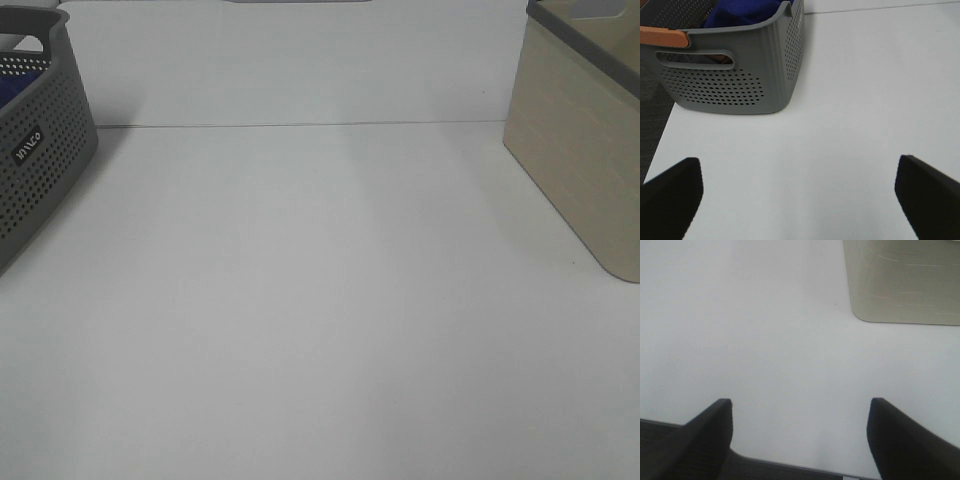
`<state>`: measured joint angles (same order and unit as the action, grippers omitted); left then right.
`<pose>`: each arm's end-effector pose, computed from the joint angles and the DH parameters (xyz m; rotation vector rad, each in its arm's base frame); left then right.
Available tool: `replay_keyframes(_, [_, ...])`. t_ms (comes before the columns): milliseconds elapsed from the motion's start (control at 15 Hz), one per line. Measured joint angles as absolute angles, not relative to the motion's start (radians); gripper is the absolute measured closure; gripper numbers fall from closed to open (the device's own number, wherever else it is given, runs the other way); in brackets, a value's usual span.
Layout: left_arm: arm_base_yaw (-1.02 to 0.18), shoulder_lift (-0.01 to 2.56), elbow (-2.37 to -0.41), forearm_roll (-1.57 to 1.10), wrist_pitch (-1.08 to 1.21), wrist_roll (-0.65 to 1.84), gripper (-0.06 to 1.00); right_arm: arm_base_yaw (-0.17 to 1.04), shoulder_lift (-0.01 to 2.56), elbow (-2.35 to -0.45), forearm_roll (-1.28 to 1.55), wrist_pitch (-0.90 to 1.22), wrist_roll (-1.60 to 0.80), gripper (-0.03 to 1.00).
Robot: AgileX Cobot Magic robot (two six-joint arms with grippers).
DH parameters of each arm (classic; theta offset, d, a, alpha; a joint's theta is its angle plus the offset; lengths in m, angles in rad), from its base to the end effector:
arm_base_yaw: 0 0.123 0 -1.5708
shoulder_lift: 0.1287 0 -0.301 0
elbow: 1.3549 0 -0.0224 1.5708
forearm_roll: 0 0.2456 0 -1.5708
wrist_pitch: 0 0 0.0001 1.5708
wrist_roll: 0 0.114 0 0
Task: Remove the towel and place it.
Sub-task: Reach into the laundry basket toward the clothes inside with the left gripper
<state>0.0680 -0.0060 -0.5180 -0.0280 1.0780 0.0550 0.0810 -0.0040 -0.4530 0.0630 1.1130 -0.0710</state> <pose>-0.0085 -0.0034 0.2678 -0.0113 2.0375 0.0437 -0.0048 0.0061 0.2454 -0.1657 2.1325 0.0826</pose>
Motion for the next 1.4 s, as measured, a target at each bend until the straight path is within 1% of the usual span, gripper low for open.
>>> replay_keyframes(1400, [0.068,-0.006,-0.518,-0.028,1.078,0.055,-0.05,0.081,-0.004,-0.453,0.063,1.113,-0.071,0.23])
